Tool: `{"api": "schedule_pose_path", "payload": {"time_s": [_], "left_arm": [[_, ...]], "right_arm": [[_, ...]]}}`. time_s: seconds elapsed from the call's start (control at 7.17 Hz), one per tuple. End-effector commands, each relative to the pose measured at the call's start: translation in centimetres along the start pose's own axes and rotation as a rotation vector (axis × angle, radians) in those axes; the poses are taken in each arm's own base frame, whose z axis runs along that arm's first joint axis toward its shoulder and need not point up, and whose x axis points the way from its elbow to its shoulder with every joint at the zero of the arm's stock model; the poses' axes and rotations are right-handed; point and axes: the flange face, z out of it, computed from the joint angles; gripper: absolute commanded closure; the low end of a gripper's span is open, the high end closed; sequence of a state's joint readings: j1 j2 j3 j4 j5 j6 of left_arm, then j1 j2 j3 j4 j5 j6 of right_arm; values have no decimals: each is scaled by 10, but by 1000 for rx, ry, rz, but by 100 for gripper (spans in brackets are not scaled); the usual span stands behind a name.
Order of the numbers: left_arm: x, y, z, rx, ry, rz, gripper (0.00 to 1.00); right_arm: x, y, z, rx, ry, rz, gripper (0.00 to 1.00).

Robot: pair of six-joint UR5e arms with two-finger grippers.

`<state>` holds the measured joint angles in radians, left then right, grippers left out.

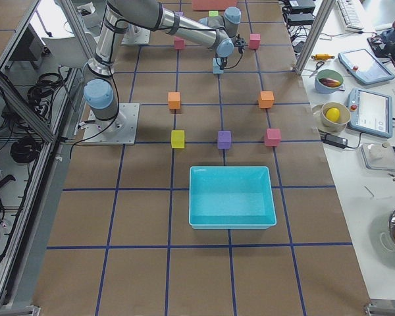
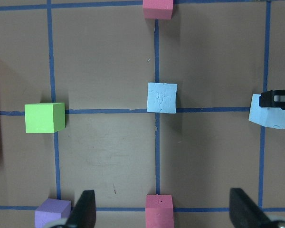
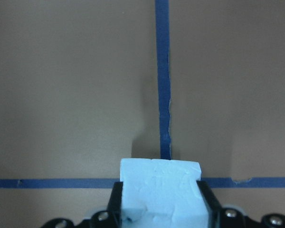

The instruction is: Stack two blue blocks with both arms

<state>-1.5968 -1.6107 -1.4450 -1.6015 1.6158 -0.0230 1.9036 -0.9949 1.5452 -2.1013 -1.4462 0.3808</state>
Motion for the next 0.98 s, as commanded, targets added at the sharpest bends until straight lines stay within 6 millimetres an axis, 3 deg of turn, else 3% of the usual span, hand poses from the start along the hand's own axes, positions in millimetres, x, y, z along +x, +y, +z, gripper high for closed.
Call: {"api": "schedule_pose_path", "payload": {"time_s": [0.0,0.14,0.28,0.42,0.56,0.7,0.84], "left_arm": [[4,-1,4,-7,1,6,0],[0,-8,14,-29,-2,3,0],[1,-15,38,-67,2,17,0],[4,-29,80,-53,10,8,0],[5,-37,120,-15,9,17,0],[6,-44,152,3,5,50,0],[7,-48,182,-12,6,60,0]], "right_arm": [[1,-1,11,-12,4,32,25],[1,-2,11,-12,3,79,3],[0,-2,11,-11,2,88,0],[1,-3,7,-5,1,89,0],[3,-8,-8,18,-8,86,0],[9,-15,-40,68,1,85,0],[26,-25,-60,97,30,46,0]]}}
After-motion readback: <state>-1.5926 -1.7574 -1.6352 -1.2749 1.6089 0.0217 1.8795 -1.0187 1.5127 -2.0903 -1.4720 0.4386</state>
